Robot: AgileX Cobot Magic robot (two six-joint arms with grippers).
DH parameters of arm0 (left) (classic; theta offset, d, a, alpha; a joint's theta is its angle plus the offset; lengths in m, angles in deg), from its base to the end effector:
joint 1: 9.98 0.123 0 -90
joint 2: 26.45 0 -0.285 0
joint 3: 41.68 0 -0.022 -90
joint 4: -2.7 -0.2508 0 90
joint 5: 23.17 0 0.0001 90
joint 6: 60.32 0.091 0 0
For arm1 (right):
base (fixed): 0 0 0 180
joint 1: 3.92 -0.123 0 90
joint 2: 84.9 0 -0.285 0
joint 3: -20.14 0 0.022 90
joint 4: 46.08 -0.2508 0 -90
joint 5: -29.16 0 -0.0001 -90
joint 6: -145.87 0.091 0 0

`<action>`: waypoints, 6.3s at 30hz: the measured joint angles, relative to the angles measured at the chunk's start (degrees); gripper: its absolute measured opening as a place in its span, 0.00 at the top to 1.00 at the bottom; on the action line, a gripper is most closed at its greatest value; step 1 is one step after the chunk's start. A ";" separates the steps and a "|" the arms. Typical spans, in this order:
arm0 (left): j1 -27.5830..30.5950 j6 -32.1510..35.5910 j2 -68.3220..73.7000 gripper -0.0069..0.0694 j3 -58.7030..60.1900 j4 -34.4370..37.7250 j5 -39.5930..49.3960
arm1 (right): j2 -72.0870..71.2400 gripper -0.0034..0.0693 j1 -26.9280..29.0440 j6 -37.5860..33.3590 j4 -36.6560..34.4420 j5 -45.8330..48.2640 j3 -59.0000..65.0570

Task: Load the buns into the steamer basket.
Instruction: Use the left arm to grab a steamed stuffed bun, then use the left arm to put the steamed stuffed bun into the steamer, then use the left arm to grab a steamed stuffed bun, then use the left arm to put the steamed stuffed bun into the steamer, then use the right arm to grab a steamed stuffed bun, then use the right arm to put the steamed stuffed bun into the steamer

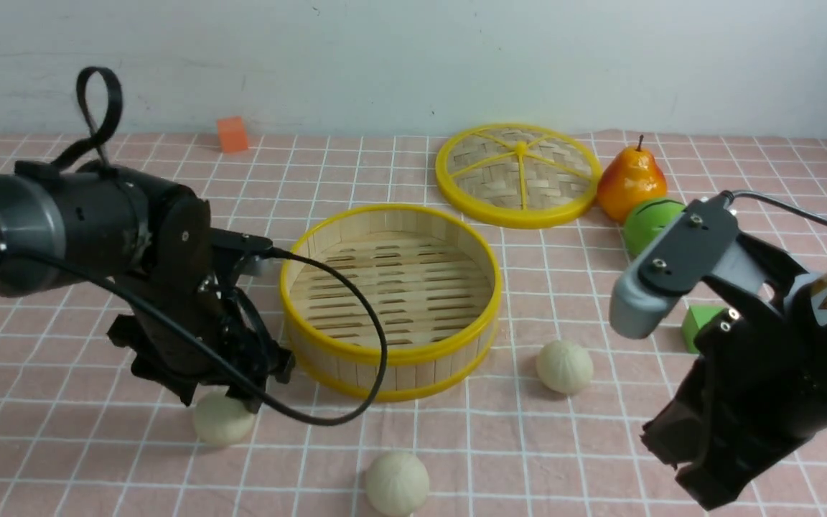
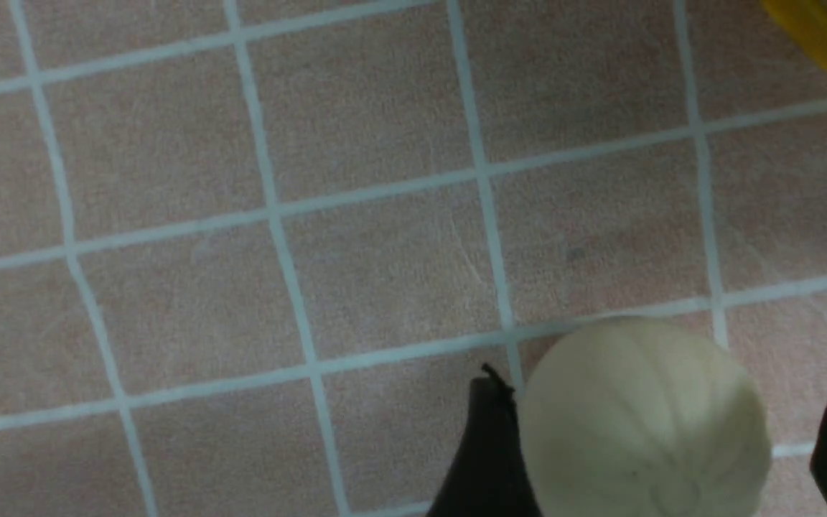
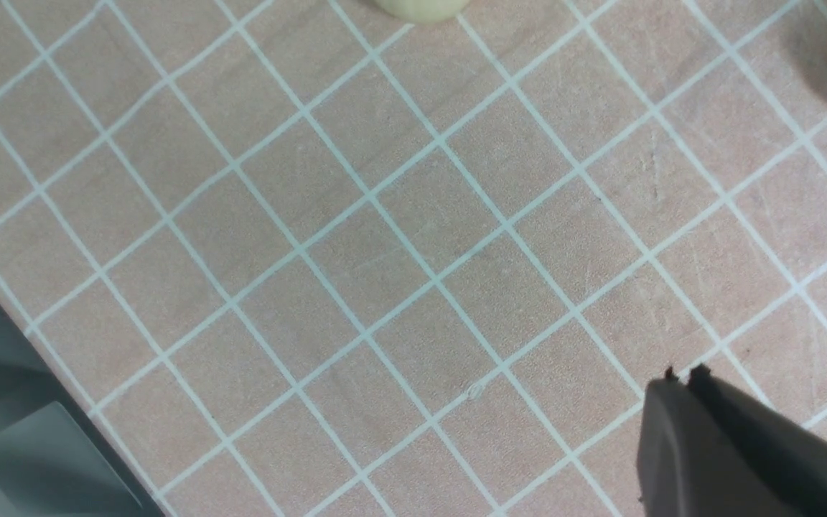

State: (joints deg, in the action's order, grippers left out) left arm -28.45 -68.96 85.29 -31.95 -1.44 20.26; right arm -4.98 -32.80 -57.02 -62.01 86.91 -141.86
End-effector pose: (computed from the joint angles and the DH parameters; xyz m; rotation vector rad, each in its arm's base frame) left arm 0.3378 -0.1081 0.1878 0.3117 2.8553 -0.0101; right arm 0.1994 0.1341 0.3108 -1.0609 2.4906 0.3934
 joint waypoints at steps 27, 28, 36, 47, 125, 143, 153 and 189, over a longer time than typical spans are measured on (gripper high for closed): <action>-6.02 1.93 11.85 0.90 -36.58 3.06 15.53 | 0.00 0.91 0.00 0.00 0.05 -2.75 0.00; -6.17 1.37 12.60 0.90 -36.99 2.35 15.38 | 0.00 0.91 0.00 0.00 0.05 -2.75 0.00; -6.47 -4.14 21.86 0.58 -40.68 -2.90 14.20 | 0.00 0.91 0.00 0.00 0.05 -2.45 0.00; -6.47 -4.37 17.37 0.10 -42.00 -2.97 16.33 | 0.00 0.89 0.00 0.00 0.05 -2.33 0.00; -12.66 -4.55 20.06 0.31 -36.88 -0.27 8.08 | -8.27 0.84 0.45 18.15 18.83 -0.67 0.00; -12.66 -2.32 -1.42 0.36 -49.54 -0.41 27.93 | 10.04 0.82 12.94 12.48 8.76 -2.79 -14.29; -12.66 -3.09 -23.80 0.87 -30.69 0.27 27.93 | 27.12 0.43 4.62 12.19 12.69 -0.49 -25.76; -12.66 -4.98 -61.03 0.93 8.48 1.17 27.35 | 42.38 0.93 2.47 11.47 10.77 6.05 -53.75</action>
State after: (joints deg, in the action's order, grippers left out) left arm -41.11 -73.94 24.26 -23.47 -0.27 47.60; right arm 37.40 -30.34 -45.55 -51.24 92.96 -195.61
